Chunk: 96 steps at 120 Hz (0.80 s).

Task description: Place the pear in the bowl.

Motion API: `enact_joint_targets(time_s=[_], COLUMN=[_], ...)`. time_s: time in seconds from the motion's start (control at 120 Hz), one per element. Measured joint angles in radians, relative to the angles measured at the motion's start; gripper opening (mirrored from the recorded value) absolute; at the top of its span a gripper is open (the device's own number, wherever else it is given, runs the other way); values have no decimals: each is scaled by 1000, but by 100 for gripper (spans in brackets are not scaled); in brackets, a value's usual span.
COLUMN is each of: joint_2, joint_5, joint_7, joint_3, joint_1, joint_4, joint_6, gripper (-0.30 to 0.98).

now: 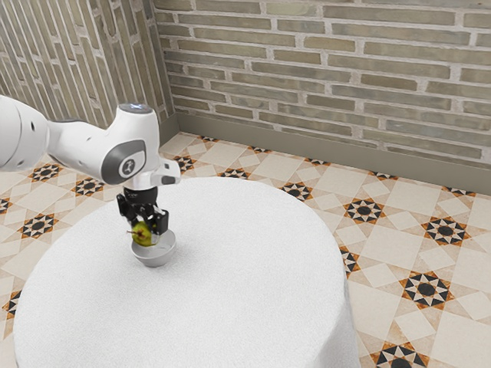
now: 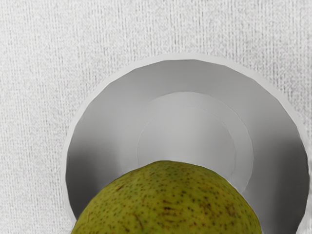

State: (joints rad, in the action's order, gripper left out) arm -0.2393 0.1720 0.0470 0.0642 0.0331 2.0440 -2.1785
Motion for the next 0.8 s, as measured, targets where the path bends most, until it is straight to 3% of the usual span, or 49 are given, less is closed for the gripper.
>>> enact_joint_targets(time_s=[0.058, 0.158, 0.45, 0.633, 0.8], joint_2=[0, 0, 56, 244, 266], joint_5=[-18, -37, -58, -169, -209], joint_7=[17, 47, 109, 132, 144], joint_3=[0, 0, -3, -2, -10], joint_1=[-1, -1, -28, -178, -289], joint_4=[-1, -2, -37, -325, -377], joint_6=[2, 6, 23, 271, 447], gripper=[42, 52, 64, 67, 68])
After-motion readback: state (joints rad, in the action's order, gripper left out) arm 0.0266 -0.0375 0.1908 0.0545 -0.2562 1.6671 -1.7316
